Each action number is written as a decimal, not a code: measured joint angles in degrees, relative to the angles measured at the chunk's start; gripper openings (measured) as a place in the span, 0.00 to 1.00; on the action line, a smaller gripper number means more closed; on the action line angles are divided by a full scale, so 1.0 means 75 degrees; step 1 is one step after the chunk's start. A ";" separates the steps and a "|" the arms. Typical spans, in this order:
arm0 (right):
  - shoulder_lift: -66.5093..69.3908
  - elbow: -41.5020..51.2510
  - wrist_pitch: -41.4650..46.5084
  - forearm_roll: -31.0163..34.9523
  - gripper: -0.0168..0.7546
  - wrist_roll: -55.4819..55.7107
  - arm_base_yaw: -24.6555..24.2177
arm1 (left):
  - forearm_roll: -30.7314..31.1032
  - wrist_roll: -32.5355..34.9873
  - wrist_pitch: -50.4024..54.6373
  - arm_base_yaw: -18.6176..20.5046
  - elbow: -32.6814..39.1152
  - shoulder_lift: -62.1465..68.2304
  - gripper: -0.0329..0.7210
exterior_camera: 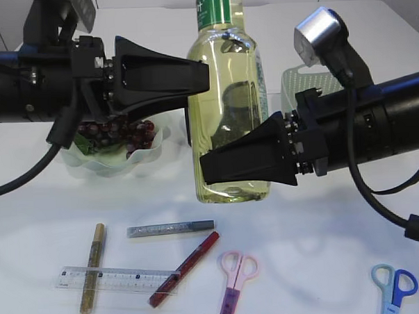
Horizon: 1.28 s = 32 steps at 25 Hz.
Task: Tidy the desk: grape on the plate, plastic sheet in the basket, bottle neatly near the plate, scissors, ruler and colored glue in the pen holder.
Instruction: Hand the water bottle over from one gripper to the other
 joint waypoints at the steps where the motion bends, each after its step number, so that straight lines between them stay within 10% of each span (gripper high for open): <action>1: 0.0000 0.0000 0.0000 0.0000 0.63 0.0000 0.0000 | 0.0000 -0.0016 0.0000 0.0000 0.0000 0.0000 0.72; 15: 0.0000 0.0000 0.0000 -0.0035 0.63 0.0019 0.0018 | 0.0238 -0.0325 0.0082 -0.0046 0.0000 0.0000 0.90; 32: 0.0000 0.0000 0.0072 -0.0057 0.63 0.0216 0.0018 | 0.0178 -0.0165 -0.0079 -0.0226 -0.0304 0.0247 0.82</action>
